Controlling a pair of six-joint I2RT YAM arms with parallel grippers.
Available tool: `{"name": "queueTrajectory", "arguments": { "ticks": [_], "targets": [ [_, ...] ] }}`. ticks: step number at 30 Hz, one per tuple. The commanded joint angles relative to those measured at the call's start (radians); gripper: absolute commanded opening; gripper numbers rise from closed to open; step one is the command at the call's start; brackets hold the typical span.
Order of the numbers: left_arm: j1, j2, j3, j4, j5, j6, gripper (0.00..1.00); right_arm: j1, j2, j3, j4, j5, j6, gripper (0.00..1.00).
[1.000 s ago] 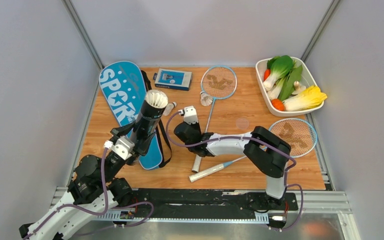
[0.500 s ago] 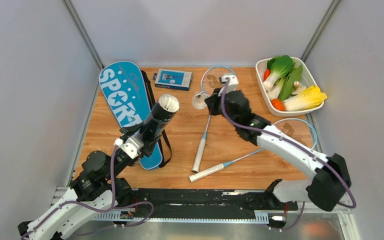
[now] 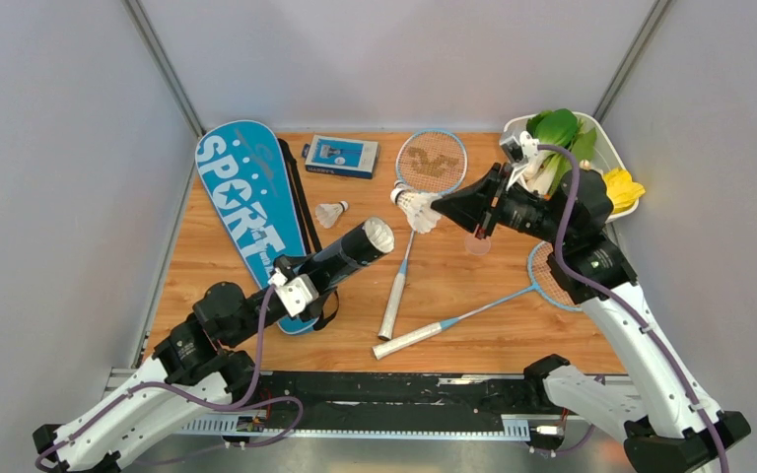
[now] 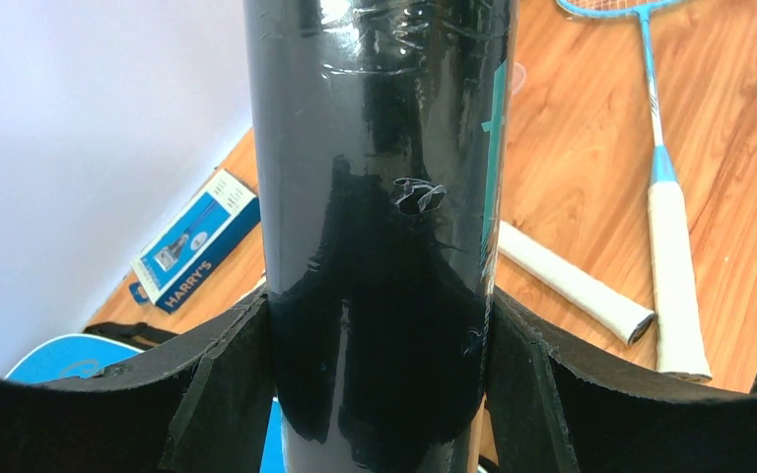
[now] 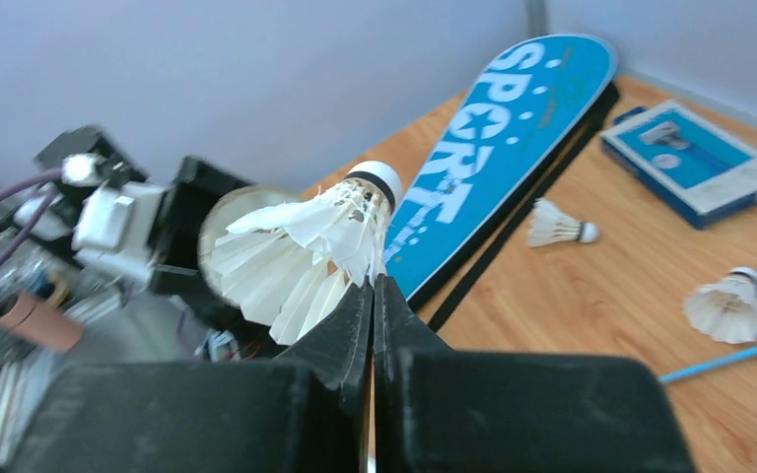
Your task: Pack up the badminton gear
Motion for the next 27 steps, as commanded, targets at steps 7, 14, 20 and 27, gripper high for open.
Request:
{"name": "queueTrajectory", "arguments": {
  "ticks": [7,14,20,27],
  "targets": [
    [-0.001,-0.003,0.076,-0.023,0.079,0.141,0.56,-0.001,-0.057,0.063,-0.17,-0.367,-0.028,0.0],
    [-0.001,0.015,0.079,-0.039,0.112,0.19,0.56,0.0,-0.056,0.005,-0.176,-0.42,-0.031,0.0],
    [-0.001,0.051,0.091,-0.035,0.146,0.2,0.56,0.02,-0.018,-0.013,-0.174,-0.423,-0.008,0.0],
    [-0.001,0.063,0.078,-0.01,0.164,0.209,0.55,0.107,0.041,-0.021,-0.177,-0.315,0.005,0.0]
  ]
}}
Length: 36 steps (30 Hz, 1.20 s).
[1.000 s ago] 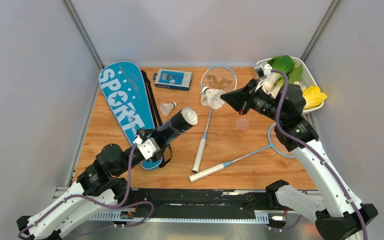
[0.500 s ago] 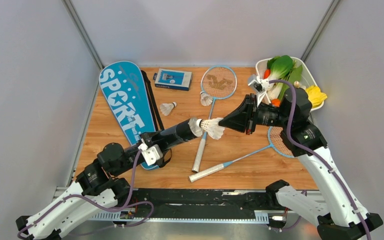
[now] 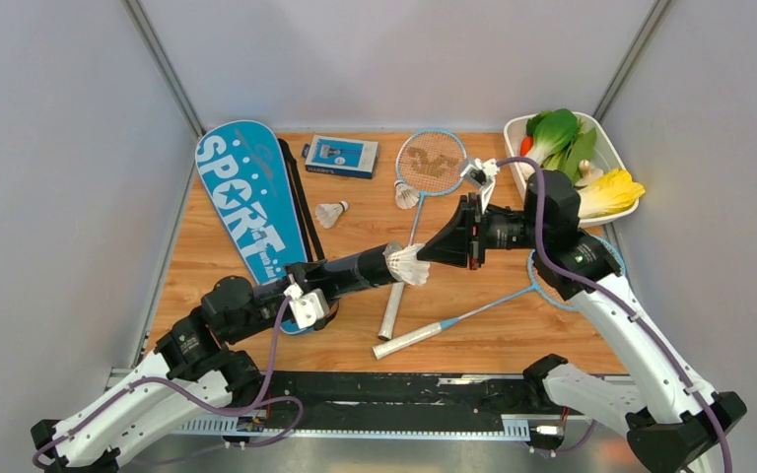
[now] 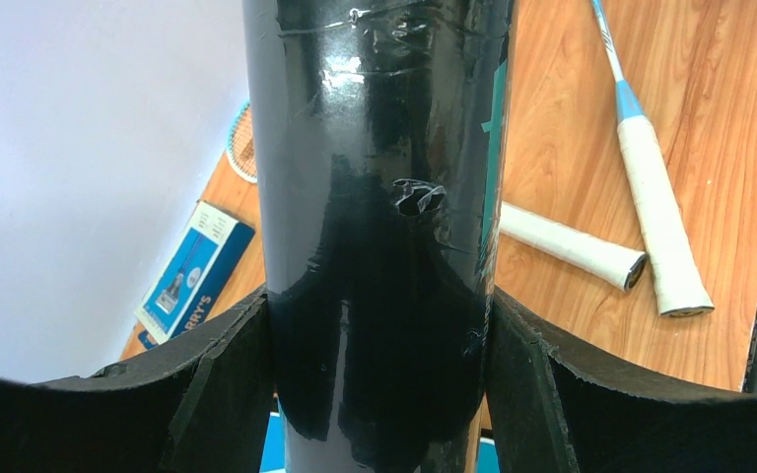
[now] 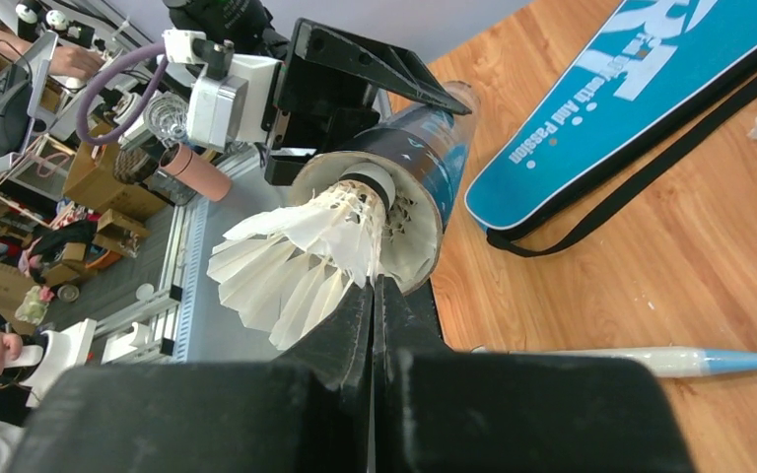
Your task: Pack up the badminton gear
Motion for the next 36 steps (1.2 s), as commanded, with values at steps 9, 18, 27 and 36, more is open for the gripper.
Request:
{"name": "queueTrajectory", "arguments": {
  "ticks": [9,18,27,36],
  "targets": [
    [0.0,0.002,0.035,0.08,0.055,0.041,0.55,0.159,0.084,0.034,-0.022,0.231,0.045,0.0],
    [-0.001,0.012,0.04,0.083,0.051,0.046,0.55,0.187,0.121,0.045,-0.023,0.362,0.088,0.0],
    [-0.001,0.026,0.046,0.09,0.046,0.044,0.54,0.251,0.156,0.035,-0.007,0.43,0.111,0.0],
    [0.0,0.003,0.02,0.109,-0.014,0.015,0.54,0.251,0.062,0.028,-0.006,0.531,0.131,0.41]
  ]
}}
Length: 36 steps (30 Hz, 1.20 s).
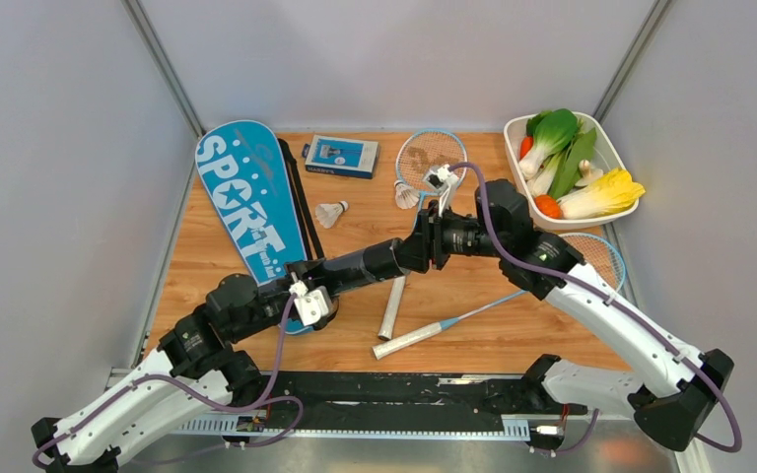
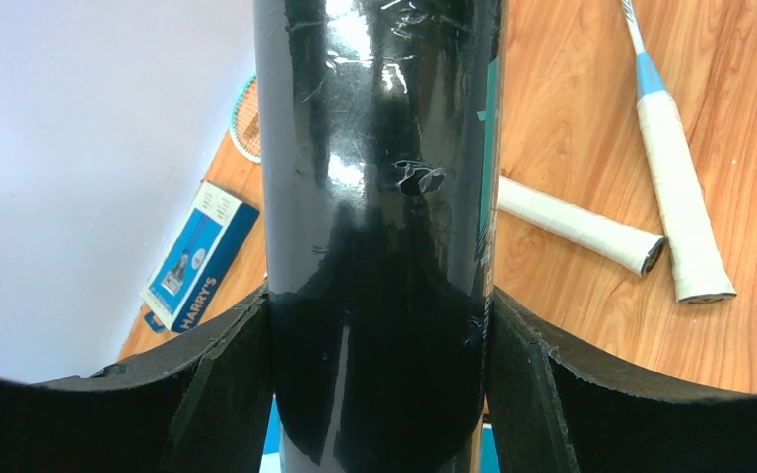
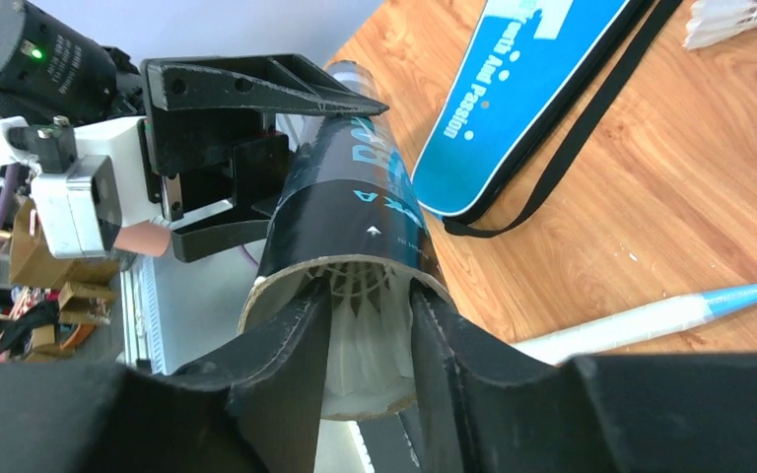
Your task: Pack up the badminton gear
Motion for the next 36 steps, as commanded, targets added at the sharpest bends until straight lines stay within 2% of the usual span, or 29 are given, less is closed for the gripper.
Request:
{"name": "queueTrajectory", "arguments": {
  "ticks": [1,7,12,15,18,21,27,31,36],
  "targets": [
    [-0.007,-0.03,0.013,0.126,0.011,-0.014,0.54,0.003,-0.087,0.013,0.036,0.085,0.039,0.42],
    [-0.007,-0.048,-0.001,0.132,-0.039,-0.036,0.54,0.002,-0.198,-0.025,0.073,0.084,0.069,0.43],
    [-0.008,-0.088,-0.003,0.132,-0.088,-0.045,0.54,0.001,-0.266,0.01,0.087,0.169,0.089,0.46],
    [-0.007,-0.119,-0.005,0.15,-0.123,-0.062,0.54,0.001,-0.305,-0.013,0.156,0.329,0.083,0.49],
    [-0.008,-0.16,-0.009,0.181,-0.167,-0.066,0.54,0.0,-0.313,-0.09,0.251,0.551,0.023,0.53],
    [-0.008,-0.2,-0.016,0.226,-0.212,-0.062,0.55,-0.006,-0.252,-0.138,0.276,0.781,0.044,0.54],
    [-0.008,-0.302,-0.067,0.297,-0.22,-0.058,0.56,-0.066,-0.046,-0.283,0.533,0.905,0.076,0.55],
    [-0.008,-0.318,-0.077,0.285,-0.215,-0.091,0.56,-0.187,0.132,-0.318,0.656,0.733,0.221,0.54],
    [-0.008,-0.326,-0.085,0.284,-0.207,-0.094,0.56,-0.207,0.379,-0.291,0.808,0.637,0.345,0.6]
  ]
}}
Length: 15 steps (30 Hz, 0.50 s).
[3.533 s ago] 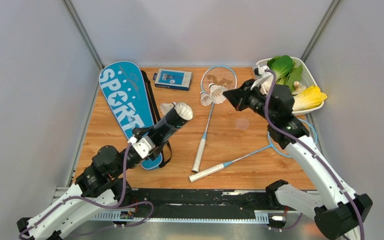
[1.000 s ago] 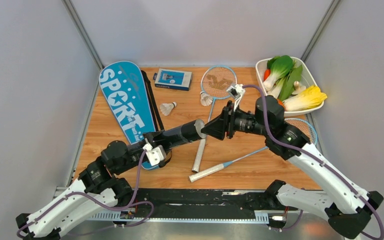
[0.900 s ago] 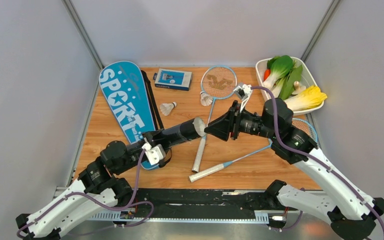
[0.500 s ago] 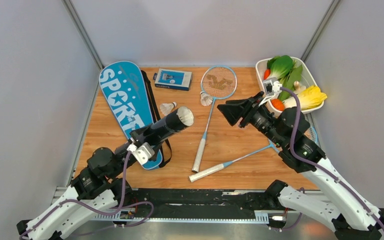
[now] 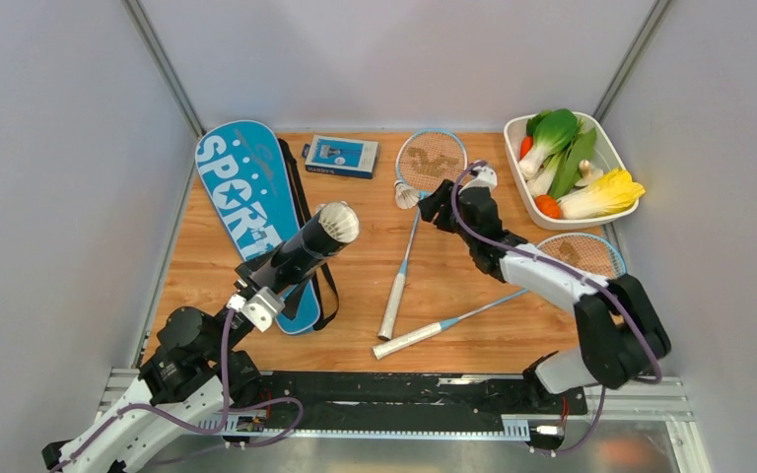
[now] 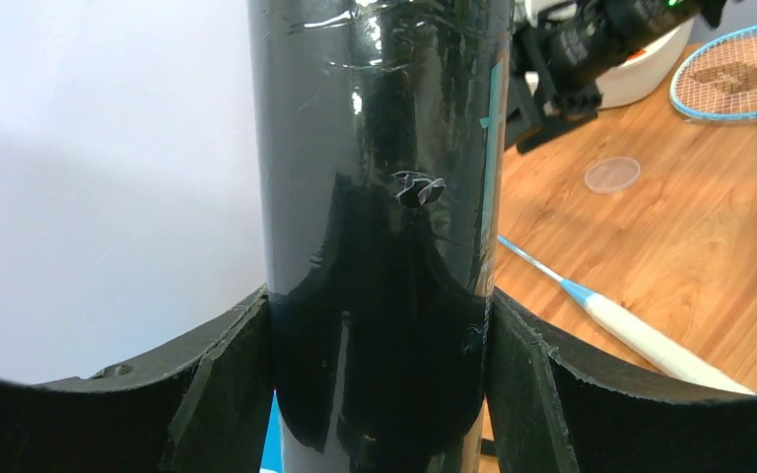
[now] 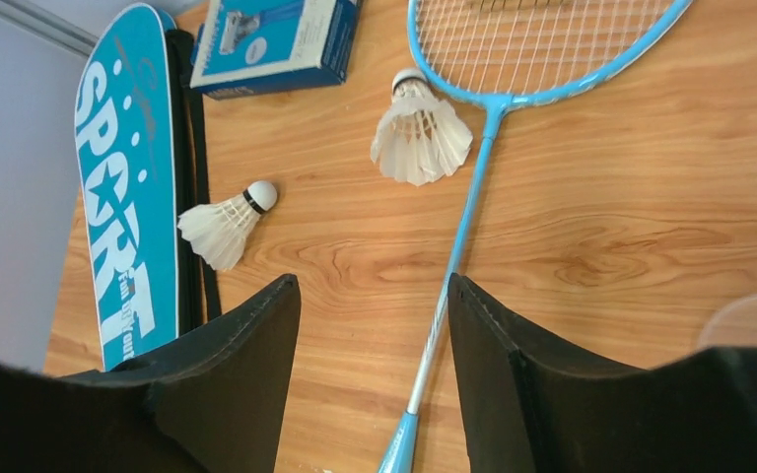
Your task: Pack up the badminton gear
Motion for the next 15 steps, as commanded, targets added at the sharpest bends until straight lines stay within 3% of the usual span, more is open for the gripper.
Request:
{"name": "queueTrajectory", "arguments": {
  "ticks": [1,5,9,15],
  "targets": [
    [-0.002,-0.013,0.007,0.082,0.003,-0.024,0.56,0.002,0.154,0.039,0.244,-0.078,0.174,0.6],
    [-0.001,-0.007,0.003,0.091,0.021,-0.03,0.56,0.004,0.314,0.078,0.38,-0.073,0.296,0.63],
    [-0.001,0.0,0.001,0.092,0.037,-0.032,0.56,0.004,0.456,0.165,0.399,-0.063,0.354,0.62],
    [-0.002,-0.001,-0.002,0.1,0.042,-0.029,0.56,0.009,0.57,0.279,0.379,-0.016,0.278,0.59]
  ]
}}
